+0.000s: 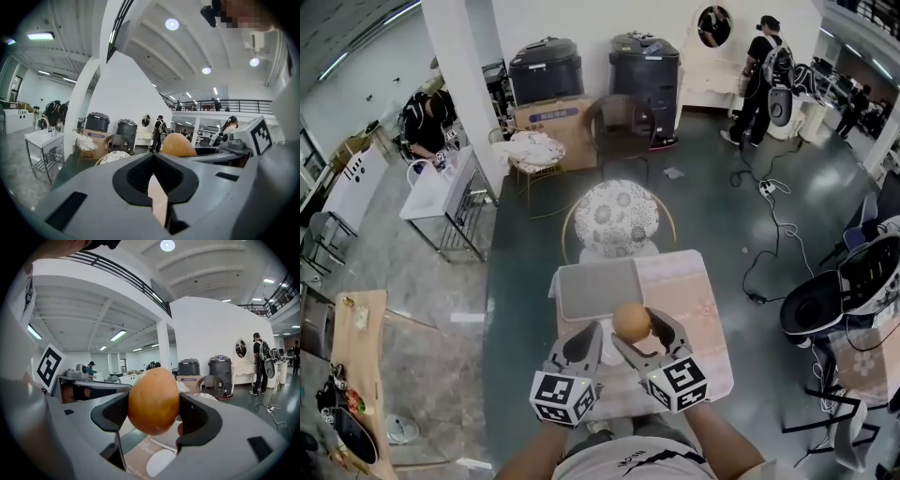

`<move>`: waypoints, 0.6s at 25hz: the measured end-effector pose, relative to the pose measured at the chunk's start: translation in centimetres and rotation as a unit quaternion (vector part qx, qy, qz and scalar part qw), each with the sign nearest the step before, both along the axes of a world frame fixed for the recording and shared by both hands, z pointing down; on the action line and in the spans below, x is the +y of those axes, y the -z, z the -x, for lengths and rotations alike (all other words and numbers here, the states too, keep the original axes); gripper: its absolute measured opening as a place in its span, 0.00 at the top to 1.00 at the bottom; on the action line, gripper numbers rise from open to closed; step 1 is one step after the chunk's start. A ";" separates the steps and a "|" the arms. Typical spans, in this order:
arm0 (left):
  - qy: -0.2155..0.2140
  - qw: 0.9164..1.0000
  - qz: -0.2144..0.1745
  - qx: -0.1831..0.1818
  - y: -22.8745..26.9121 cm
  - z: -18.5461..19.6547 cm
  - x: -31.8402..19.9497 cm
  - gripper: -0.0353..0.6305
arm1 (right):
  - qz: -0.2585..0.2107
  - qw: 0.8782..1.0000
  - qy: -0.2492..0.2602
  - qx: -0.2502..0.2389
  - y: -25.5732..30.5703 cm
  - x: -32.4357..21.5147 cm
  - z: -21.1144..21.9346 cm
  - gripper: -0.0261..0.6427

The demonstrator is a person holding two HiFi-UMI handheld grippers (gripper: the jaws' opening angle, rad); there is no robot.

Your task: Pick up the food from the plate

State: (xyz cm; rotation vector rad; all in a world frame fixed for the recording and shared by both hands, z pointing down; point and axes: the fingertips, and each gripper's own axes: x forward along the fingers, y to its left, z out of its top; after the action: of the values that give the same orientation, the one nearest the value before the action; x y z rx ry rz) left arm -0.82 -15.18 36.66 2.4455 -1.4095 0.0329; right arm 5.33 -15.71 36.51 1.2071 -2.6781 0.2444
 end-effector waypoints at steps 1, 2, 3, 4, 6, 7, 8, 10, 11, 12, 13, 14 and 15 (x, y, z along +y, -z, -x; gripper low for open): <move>-0.001 1.000 -0.002 -0.001 0.2 -0.1 0.0 0.94 | -0.004 1.000 0.002 -0.002 0.4 0.1 0.0 0.48; -0.002 1.000 -0.005 -0.002 0.5 -0.2 -0.1 0.94 | -0.009 1.000 0.003 -0.004 0.9 0.1 0.0 0.48; -0.002 1.000 -0.008 -0.001 0.8 -0.2 -0.1 0.94 | -0.014 1.000 0.005 -0.006 1.4 0.2 0.0 0.48; -0.002 1.000 -0.012 0.000 1.1 -0.2 -0.2 0.94 | -0.019 1.000 0.006 -0.007 1.8 0.2 0.0 0.48; 0.000 1.000 -0.019 0.004 1.7 -0.3 -0.5 0.94 | -0.027 1.000 0.006 -0.007 2.6 0.0 -0.1 0.48; 0.000 1.000 -0.022 0.005 2.0 -0.3 -0.6 0.94 | -0.030 1.000 0.005 -0.007 2.8 -0.1 -0.2 0.48; 0.001 1.000 -0.025 0.006 2.3 -0.3 -0.8 0.94 | -0.032 0.999 0.005 -0.006 3.0 -0.2 -0.3 0.48; 0.001 1.000 -0.028 0.008 2.7 -0.5 -0.9 0.94 | -0.034 0.999 0.004 -0.006 3.1 -0.3 -0.5 0.48; 0.001 1.000 -0.029 0.009 2.7 -0.6 -0.9 0.94 | -0.033 0.999 0.003 -0.006 3.1 -0.3 -0.5 0.48; 0.001 1.000 -0.029 0.009 2.8 -0.7 -0.9 0.94 | -0.032 0.999 0.004 -0.007 3.1 -0.2 -0.6 0.48; 0.001 1.000 -0.029 0.009 2.8 -0.8 -0.9 0.94 | -0.031 0.999 0.004 -0.008 3.0 -0.2 -0.6 0.48; 0.001 1.000 -0.029 0.009 2.8 -0.9 -0.8 0.94 | -0.030 1.000 0.005 -0.008 3.0 -0.1 -0.7 0.48; 0.001 1.000 -0.030 0.008 2.8 -1.0 -0.9 0.94 | -0.030 1.000 0.006 -0.008 3.0 -0.1 -0.8 0.48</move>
State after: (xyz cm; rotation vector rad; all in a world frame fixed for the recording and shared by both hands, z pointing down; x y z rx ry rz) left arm 0.19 -16.03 33.83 2.4873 -1.4251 -0.0303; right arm 6.08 -15.86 33.54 1.2117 -2.7232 0.1743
